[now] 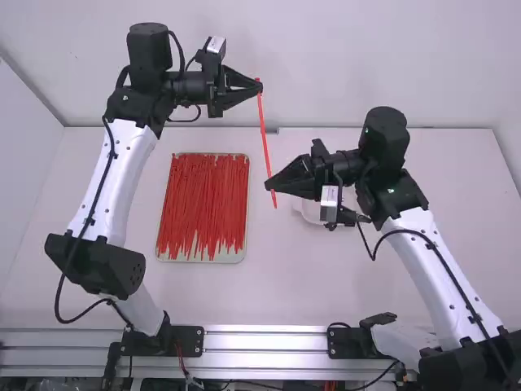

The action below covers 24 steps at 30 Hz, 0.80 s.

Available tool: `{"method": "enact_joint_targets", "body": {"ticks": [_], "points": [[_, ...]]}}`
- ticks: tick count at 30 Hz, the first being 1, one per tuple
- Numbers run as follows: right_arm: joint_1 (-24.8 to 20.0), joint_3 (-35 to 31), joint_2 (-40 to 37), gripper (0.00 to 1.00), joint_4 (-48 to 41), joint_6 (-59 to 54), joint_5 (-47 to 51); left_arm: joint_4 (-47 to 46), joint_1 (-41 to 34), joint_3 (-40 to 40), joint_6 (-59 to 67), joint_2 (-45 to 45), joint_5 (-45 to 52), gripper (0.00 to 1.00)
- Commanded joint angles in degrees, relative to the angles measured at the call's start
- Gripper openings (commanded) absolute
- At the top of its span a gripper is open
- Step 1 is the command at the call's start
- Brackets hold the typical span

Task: Fasten the cable tie

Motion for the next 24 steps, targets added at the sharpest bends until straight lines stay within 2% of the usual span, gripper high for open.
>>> {"method": "enact_joint_targets", "body": {"ticks": [1, 4, 5, 6, 7, 11, 15, 17, 18, 19, 23, 24], "points": [[0.0, 1.6, 0.1, 0.00, 0.3, 17.3, -1.3, 0.2, 0.7, -0.1, 9.5, -0.8, 0.2, 0.02], [0.0, 1.6, 0.1, 0.00, 2.0, 32.1, 0.2, -1.8, 0.7, -0.1, 14.4, -0.8, -0.1, 0.02], [-0.2, 1.6, 0.1, 0.00, 3.5, 40.7, 2.8, -2.9, 0.8, -0.1, 16.2, -0.8, -0.1, 0.02], [-0.3, 1.6, 0.1, 0.00, 4.3, 43.8, 3.9, -3.3, 0.8, -0.1, 16.7, -0.8, 0.0, 0.02], [-0.9, 1.6, 0.1, 0.00, 6.6, 53.0, 8.5, -3.7, 1.0, -0.6, 18.3, -0.8, 0.2, 0.02], [-1.2, 1.5, 0.3, 0.00, 7.5, 55.2, 13.2, -2.3, 0.8, -2.3, 18.2, -0.8, 0.1, 0.02], [-0.7, 1.6, 1.2, 0.00, 8.3, 50.9, 5.6, 1.9, 0.7, -5.6, 19.5, -0.8, 0.2, 0.02], [-0.8, 1.6, 2.1, 0.00, 10.7, 52.8, 3.4, 4.3, 0.7, -7.4, 22.3, -0.8, 0.2, 0.02], [-1.2, 1.6, 3.0, 0.00, 13.6, 59.4, 4.5, 6.2, 1.0, -8.8, 25.2, -0.8, 0.2, 0.02], [-1.2, 1.6, 3.1, 0.00, 13.9, 60.2, 4.7, 6.4, 1.0, -9.0, 25.6, -0.8, 0.2, 0.02], [-2.4, 1.6, 6.8, 0.00, 22.1, 84.8, 9.6, 13.1, 1.0, -13.5, 37.2, -0.8, 0.2, 0.02], [-2.6, 1.6, 7.3, 0.00, 22.7, 86.8, 9.9, 14.1, 1.1, -14.2, 38.9, -0.8, 0.2, 0.02]]}}
